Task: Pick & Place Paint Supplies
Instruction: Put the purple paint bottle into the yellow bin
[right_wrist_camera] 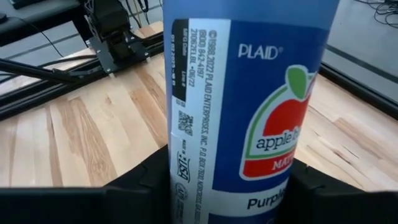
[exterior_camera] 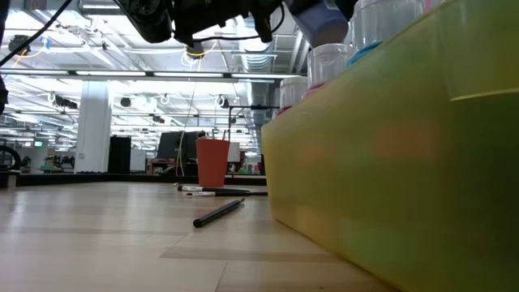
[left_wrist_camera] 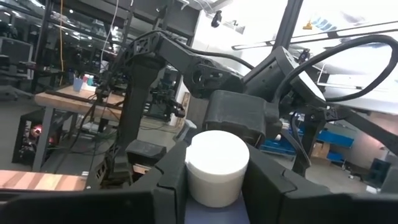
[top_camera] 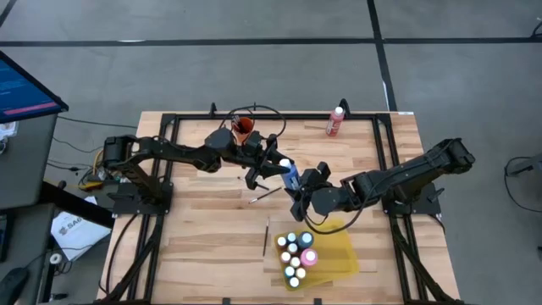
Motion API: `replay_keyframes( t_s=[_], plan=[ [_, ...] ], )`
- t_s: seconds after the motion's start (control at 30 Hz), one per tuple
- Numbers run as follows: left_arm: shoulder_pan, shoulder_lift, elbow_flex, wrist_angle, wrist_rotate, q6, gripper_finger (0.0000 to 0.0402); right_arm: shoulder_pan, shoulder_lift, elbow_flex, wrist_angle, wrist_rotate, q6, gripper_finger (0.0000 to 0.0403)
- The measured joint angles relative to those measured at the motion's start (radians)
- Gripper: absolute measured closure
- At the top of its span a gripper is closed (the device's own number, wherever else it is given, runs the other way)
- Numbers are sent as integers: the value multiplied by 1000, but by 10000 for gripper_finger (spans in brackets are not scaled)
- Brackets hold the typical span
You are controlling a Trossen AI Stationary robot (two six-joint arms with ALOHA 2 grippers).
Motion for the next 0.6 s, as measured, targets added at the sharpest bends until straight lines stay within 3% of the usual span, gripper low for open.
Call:
replay_keyframes(
  t_s=[0.3,0.6],
  plan=[
    [-4,-3,1,-9,-27,18,307,33,-109,0,-104,-16,2,170],
    [-7,-2,-2,-12,-43,29,306,121,-203,3,-278,-9,159,178]
  ],
)
